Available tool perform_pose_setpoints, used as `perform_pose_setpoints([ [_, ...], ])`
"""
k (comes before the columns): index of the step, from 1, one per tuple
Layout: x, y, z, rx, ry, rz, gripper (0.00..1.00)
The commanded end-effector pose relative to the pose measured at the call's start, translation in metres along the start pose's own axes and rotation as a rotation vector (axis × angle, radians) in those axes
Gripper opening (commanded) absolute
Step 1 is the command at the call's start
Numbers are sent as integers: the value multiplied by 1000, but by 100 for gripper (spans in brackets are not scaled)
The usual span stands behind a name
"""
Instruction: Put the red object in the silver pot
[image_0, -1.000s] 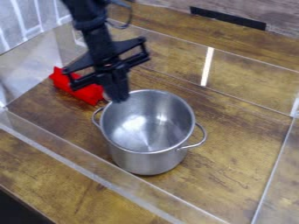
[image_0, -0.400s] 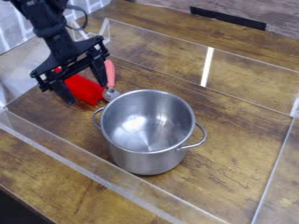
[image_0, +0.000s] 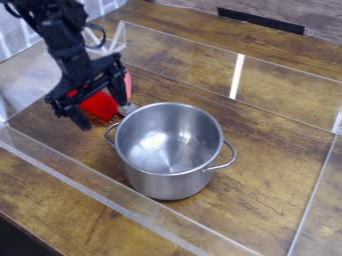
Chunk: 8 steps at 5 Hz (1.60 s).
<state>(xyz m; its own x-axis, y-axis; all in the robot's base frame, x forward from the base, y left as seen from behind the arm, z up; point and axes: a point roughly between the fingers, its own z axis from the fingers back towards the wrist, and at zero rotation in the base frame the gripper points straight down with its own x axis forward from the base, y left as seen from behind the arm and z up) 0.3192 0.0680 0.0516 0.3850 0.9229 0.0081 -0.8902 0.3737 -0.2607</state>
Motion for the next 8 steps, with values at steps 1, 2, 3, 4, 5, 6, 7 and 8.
perform_pose_setpoints([
  [1,25,-9,18,-55,-62,-2,100],
  [2,37,-14,15,-53,-90,45,100],
  [3,45,-18,9,-44,-111,99,100],
  [4,54,-21,-3,-32,-120,105,100],
  [5,64,-25,-7,-27,-131,103,100],
  [6,76,-17,-5,-17,-139,103,100],
  [7,88,-9,-5,-8,-149,99,100],
  [8,80,-5,3,9,-128,65,100],
])
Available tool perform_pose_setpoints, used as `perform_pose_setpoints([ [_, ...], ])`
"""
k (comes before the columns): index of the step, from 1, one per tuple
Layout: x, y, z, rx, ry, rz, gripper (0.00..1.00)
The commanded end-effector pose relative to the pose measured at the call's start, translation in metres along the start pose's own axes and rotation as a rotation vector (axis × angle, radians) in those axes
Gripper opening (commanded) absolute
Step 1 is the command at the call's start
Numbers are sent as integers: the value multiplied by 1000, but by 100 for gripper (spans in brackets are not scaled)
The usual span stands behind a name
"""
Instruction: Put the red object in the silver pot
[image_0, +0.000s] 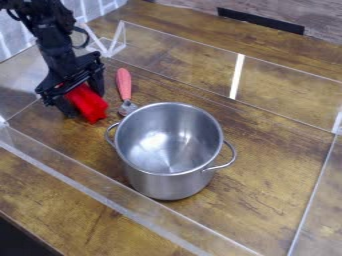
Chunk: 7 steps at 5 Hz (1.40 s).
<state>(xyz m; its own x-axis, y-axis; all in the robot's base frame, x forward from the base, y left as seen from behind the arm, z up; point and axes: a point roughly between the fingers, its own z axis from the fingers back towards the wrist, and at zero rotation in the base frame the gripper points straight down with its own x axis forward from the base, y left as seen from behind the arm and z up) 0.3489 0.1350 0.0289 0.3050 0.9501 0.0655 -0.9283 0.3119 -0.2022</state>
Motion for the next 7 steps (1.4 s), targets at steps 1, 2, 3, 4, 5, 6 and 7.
perform_pose_setpoints([
  [1,2,-9,34,-53,-29,-34,100],
  [2,-4,-14,35,-50,-27,-11,100],
  [3,-5,-20,36,-46,-27,-8,0],
  [4,-20,-17,39,-35,-34,9,0],
  [5,-36,-16,48,-27,-36,24,0],
  [6,-49,-18,65,-25,-34,18,0],
  [7,-66,-24,87,-31,-16,14,0],
])
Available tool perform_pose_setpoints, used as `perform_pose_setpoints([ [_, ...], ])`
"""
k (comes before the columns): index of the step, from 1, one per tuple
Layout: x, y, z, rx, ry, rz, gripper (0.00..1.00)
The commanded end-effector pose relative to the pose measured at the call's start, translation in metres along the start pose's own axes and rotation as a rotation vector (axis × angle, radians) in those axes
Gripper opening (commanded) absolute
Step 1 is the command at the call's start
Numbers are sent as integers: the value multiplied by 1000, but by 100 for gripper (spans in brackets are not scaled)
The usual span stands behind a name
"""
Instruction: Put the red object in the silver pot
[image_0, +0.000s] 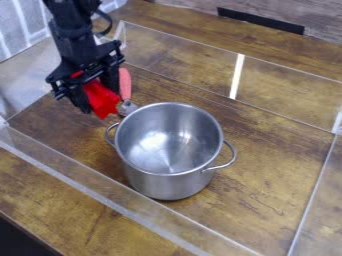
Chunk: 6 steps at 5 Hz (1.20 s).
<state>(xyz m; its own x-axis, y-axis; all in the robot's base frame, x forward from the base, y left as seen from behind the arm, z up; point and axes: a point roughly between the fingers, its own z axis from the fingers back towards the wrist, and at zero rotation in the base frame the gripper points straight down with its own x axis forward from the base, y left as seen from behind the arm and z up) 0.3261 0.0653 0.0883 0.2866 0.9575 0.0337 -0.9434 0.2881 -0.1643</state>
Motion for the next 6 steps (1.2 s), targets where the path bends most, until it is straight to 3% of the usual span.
perform_pose_setpoints([
  [1,-7,-14,45,-77,-9,-40,0],
  [3,-62,-25,58,-82,69,-141,0],
  [6,-128,-24,60,-61,108,-52,0],
])
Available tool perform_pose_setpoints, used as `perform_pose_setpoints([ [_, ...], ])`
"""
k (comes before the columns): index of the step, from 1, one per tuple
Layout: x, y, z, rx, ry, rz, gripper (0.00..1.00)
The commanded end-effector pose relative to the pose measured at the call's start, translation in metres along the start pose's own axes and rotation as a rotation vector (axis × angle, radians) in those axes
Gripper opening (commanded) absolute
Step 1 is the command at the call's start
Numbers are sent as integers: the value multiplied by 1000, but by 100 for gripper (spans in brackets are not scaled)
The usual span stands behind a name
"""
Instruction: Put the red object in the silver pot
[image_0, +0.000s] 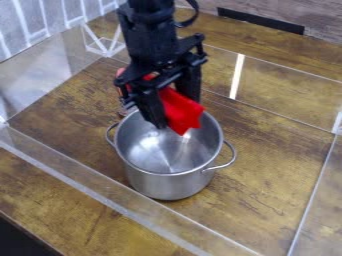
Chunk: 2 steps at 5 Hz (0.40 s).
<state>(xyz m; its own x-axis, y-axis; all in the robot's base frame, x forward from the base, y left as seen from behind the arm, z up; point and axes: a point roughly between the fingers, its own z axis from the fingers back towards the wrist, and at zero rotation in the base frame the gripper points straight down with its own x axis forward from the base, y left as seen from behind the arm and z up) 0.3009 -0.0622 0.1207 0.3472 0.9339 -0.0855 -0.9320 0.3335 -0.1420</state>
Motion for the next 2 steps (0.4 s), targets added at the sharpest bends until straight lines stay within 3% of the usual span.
perform_pose_setpoints([
  [1,-15,-8,24,-86,-17,21,0],
  [2,-15,-3,15,-83,-17,29,0],
])
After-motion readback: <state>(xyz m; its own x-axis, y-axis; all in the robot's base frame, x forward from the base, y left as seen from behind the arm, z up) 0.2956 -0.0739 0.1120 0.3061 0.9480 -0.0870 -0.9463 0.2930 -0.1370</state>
